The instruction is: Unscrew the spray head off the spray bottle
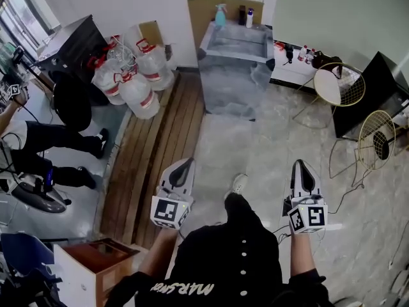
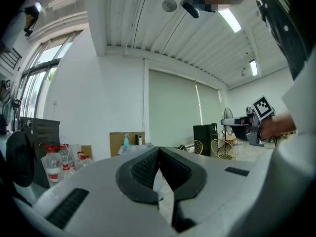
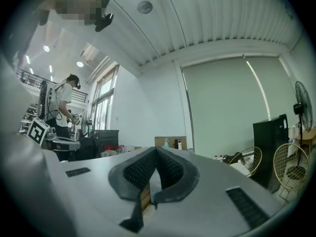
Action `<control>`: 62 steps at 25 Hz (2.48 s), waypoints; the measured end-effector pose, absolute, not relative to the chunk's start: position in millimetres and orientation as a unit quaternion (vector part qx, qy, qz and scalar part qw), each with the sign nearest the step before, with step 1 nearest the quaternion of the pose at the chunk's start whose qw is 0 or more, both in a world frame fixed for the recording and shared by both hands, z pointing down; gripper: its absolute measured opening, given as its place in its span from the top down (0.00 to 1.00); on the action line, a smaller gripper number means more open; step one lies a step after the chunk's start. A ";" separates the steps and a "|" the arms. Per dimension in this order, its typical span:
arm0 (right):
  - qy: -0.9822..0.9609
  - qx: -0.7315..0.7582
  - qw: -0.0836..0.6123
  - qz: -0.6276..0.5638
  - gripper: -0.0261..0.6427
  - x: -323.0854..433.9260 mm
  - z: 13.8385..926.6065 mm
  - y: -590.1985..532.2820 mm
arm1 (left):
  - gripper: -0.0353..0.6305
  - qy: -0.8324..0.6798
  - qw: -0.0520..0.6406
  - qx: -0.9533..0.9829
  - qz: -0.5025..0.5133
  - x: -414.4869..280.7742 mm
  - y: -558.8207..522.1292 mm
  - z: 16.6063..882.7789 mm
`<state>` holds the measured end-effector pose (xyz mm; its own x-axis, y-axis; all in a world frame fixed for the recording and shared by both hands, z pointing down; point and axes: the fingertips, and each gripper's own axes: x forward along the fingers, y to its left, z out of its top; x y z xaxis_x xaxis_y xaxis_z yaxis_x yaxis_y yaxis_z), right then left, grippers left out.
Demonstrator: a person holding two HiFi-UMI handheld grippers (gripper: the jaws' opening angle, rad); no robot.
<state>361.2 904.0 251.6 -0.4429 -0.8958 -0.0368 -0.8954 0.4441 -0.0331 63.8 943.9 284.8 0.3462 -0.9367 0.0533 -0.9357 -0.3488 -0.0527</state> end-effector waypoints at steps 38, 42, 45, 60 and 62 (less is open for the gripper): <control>0.877 -0.480 0.003 0.000 0.94 347.1 251.6 500.2 | 0.91 0.615 -0.004 -0.787 -0.047 41.8 560.0 278.2; 0.879 -0.477 0.001 -0.006 0.94 337.2 256.7 480.7 | 0.91 0.614 -0.013 -0.788 -0.047 35.8 541.5 285.3; 0.879 -0.477 -0.002 -0.005 0.94 328.9 259.4 463.6 | 0.91 0.609 -0.012 -0.792 -0.048 29.0 519.3 289.1; 0.875 -0.485 -0.013 0.006 0.94 273.3 261.6 288.1 | 0.91 0.555 0.007 -0.831 -0.038 -5.6 332.0 290.4; 0.875 -0.484 -0.015 0.009 0.94 262.5 263.1 260.3 | 0.91 0.556 0.005 -0.830 -0.038 -19.6 303.4 293.4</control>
<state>262.5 260.3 263.1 -0.5307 -0.8473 0.0178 -0.8468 0.5310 0.0295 -19.6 303.4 293.4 0.3788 -0.9237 0.0572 -0.9230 -0.3816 -0.0494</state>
